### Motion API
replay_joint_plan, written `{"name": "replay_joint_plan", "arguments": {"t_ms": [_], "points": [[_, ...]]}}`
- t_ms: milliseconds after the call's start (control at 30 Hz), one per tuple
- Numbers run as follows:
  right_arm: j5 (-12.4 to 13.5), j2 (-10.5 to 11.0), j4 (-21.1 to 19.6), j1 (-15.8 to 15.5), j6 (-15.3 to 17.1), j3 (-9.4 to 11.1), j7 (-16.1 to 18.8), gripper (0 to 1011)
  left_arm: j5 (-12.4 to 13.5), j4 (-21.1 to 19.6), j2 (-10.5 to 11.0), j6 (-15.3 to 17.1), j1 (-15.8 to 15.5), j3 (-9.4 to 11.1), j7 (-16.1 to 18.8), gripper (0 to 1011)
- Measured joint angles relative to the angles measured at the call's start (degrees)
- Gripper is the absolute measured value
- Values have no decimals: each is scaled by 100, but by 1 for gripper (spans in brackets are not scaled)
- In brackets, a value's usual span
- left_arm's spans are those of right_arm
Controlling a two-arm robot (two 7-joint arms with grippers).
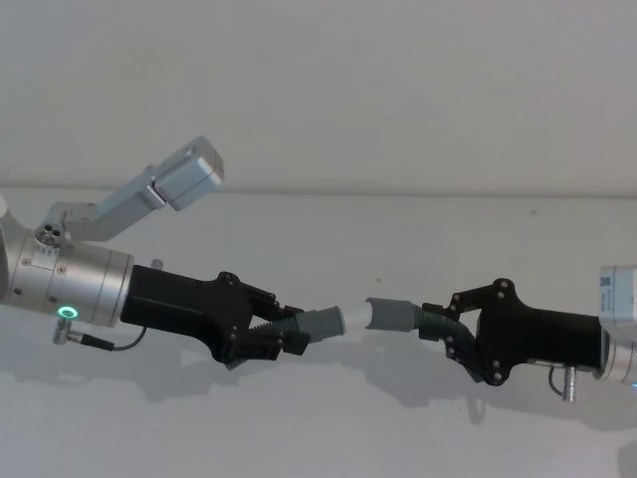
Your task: Use both hands to pick up one end of the pipe from the table, align the ends, and insert them.
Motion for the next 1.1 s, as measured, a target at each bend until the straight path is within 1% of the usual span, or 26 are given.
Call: {"name": "replay_joint_plan", "arguments": {"t_ms": [400, 1100], "points": [[-6, -2, 29, 53, -16, -56, -42, 155, -51, 58, 14, 17, -81, 87, -59, 342], [-5, 6, 44, 84, -21, -87, -70, 155, -81, 83, 27, 45, -124, 129, -68, 342]]}}
